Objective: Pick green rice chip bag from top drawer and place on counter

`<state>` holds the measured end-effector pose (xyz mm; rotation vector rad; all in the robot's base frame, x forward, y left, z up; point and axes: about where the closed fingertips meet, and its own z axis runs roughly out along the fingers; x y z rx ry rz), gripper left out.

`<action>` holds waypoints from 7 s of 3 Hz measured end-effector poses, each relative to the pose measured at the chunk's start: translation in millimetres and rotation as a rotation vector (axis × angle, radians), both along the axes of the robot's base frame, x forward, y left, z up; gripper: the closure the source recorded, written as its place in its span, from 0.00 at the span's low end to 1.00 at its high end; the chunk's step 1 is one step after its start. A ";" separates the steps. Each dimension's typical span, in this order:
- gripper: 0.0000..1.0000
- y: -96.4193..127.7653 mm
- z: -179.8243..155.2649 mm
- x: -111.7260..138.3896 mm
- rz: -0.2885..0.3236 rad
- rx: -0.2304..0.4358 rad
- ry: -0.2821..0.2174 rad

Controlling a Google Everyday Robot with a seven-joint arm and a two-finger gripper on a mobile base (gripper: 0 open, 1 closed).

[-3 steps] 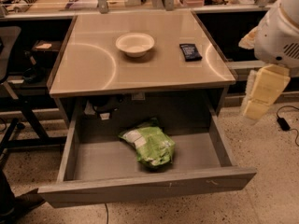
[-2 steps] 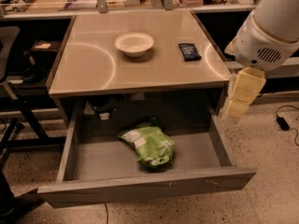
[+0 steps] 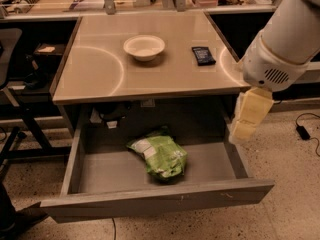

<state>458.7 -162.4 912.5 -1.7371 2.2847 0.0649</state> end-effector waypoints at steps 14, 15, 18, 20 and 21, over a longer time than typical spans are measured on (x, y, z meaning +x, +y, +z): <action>0.00 131.9 -255.9 53.9 -0.211 0.321 0.237; 0.00 145.5 -275.3 58.8 -0.223 0.316 0.269; 0.32 163.6 -303.1 66.9 -0.235 0.305 0.319; 0.79 163.8 -303.0 66.8 -0.234 0.305 0.319; 0.99 165.7 -300.2 64.5 -0.219 0.304 0.317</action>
Offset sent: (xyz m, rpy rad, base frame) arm 0.0085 0.0818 -0.1094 0.1126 0.2265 -0.0819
